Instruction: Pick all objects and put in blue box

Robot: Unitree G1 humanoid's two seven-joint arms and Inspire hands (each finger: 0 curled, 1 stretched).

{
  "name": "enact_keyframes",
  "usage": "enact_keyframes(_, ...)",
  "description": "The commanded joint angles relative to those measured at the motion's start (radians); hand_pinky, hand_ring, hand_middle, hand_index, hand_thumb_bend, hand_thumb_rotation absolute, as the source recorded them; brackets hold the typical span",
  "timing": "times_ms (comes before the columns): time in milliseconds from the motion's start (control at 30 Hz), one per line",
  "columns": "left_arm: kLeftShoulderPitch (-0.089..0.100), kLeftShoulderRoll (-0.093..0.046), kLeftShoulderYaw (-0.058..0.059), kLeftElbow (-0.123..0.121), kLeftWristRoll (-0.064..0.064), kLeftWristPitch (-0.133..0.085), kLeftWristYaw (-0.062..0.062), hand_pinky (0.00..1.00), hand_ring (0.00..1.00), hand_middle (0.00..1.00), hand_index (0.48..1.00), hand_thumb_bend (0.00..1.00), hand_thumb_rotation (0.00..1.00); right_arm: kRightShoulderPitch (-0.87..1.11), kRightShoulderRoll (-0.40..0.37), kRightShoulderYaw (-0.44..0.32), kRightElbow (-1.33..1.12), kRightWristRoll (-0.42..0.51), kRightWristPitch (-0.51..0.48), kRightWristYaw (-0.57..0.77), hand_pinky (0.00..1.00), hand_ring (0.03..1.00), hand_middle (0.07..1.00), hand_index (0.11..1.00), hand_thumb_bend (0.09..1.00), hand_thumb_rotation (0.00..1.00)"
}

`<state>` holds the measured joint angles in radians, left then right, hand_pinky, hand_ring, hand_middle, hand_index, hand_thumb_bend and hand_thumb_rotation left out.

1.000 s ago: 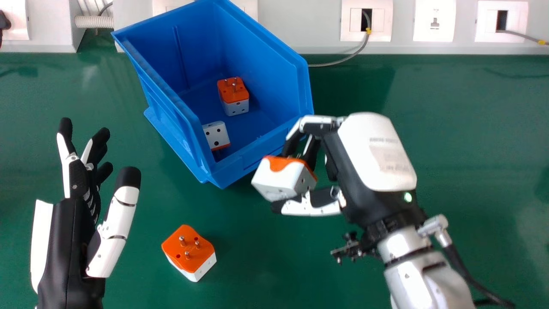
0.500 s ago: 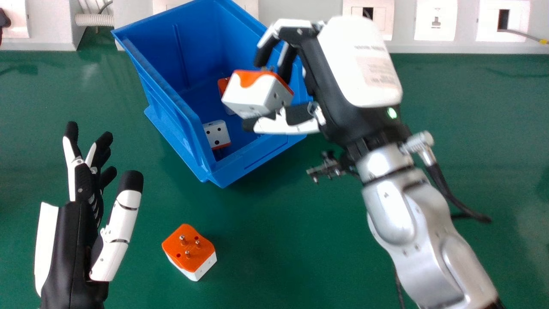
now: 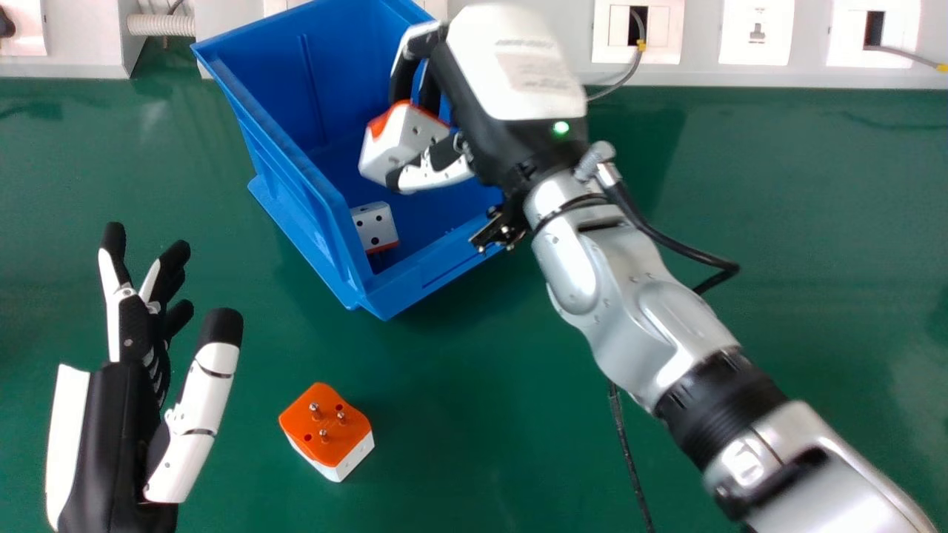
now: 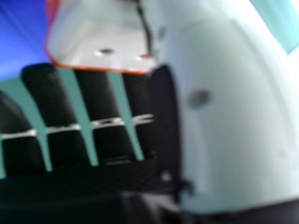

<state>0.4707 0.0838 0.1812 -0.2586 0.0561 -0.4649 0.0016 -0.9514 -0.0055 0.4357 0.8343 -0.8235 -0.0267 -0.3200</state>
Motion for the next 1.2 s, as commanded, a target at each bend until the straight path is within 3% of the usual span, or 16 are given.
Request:
enact_keyframes(0, 0.012, -0.003, 0.004, -0.032, -0.006, -0.006, 0.002, 0.94, 0.96, 0.95, 0.944, 0.52, 0.80, -0.095, 0.020, 0.016, 0.068, 0.007, -0.021, -0.048, 0.26, 0.371, 0.483, 0.488, 0.491, 0.14)
enact_keyframes(133, 0.020, -0.013, 0.005, -0.041, 0.008, -0.006, 0.015, 0.92, 0.95, 0.94, 0.933, 0.52, 0.79, -0.174, 0.049, 0.048, 0.218, 0.002, 0.008, -0.044, 0.24, 0.350, 0.468, 0.490, 0.494, 0.13)
enact_keyframes(200, 0.027, -0.024, 0.002, -0.050, 0.019, -0.002, 0.025, 0.91, 0.94, 0.93, 0.927, 0.51, 0.78, -0.201, 0.066, 0.052, 0.275, 0.013, 0.013, -0.055, 0.24, 0.360, 0.452, 0.513, 0.509, 0.03)
enact_keyframes(333, 0.041, -0.041, 0.001, -0.063, 0.032, 0.004, 0.037, 0.90, 0.94, 0.93, 0.926, 0.50, 0.80, -0.245, 0.081, 0.079, 0.355, 0.004, 0.029, -0.045, 0.22, 0.344, 0.439, 0.525, 0.513, 0.00)
enact_keyframes(400, 0.042, -0.045, 0.002, -0.059, 0.040, -0.004, 0.043, 0.89, 0.94, 0.93, 0.923, 0.50, 0.80, -0.264, 0.083, 0.095, 0.380, -0.001, 0.042, -0.035, 0.22, 0.339, 0.445, 0.535, 0.511, 0.00)
enact_keyframes(533, 0.044, -0.047, -0.001, -0.048, 0.040, -0.021, 0.047, 0.88, 0.93, 0.92, 0.914, 0.49, 0.79, -0.286, 0.087, 0.109, 0.408, 0.006, 0.053, -0.032, 0.23, 0.364, 0.486, 0.556, 0.504, 0.00)
enact_keyframes(667, 0.041, -0.042, -0.010, -0.036, 0.020, -0.032, 0.036, 0.92, 0.95, 0.94, 0.926, 0.47, 0.80, -0.284, 0.089, 0.093, 0.406, 0.036, 0.046, -0.066, 0.23, 0.367, 0.492, 0.557, 0.504, 0.00)
enact_keyframes(733, 0.034, -0.038, -0.011, -0.027, 0.020, -0.036, 0.035, 0.92, 0.95, 0.94, 0.929, 0.47, 0.80, -0.285, 0.090, 0.102, 0.407, 0.038, 0.051, -0.080, 0.21, 0.358, 0.482, 0.561, 0.502, 0.00)
enact_keyframes(833, 0.032, -0.039, -0.013, -0.035, 0.019, -0.019, 0.033, 0.93, 0.95, 0.94, 0.930, 0.49, 0.80, -0.280, 0.092, 0.106, 0.404, 0.042, 0.054, -0.113, 0.18, 0.377, 0.512, 0.506, 0.509, 0.00)
enact_keyframes(933, 0.026, -0.037, -0.011, -0.030, 0.023, -0.024, 0.033, 0.92, 0.95, 0.94, 0.929, 0.52, 0.80, -0.276, 0.093, 0.092, 0.394, 0.063, 0.052, -0.111, 0.17, 0.345, 0.471, 0.550, 0.502, 0.00)
enact_keyframes(1100, 0.015, -0.035, -0.013, -0.025, 0.025, -0.022, 0.028, 0.91, 0.95, 0.94, 0.928, 0.50, 0.79, -0.265, 0.106, 0.032, 0.367, 0.144, 0.067, -0.107, 0.23, 0.375, 0.502, 0.544, 0.506, 0.00)
enact_keyframes(1167, 0.012, -0.039, -0.018, -0.029, 0.031, -0.021, 0.030, 0.92, 0.95, 0.94, 0.932, 0.48, 0.79, -0.249, 0.106, 0.025, 0.337, 0.153, 0.076, -0.129, 0.24, 0.379, 0.502, 0.541, 0.506, 0.00)
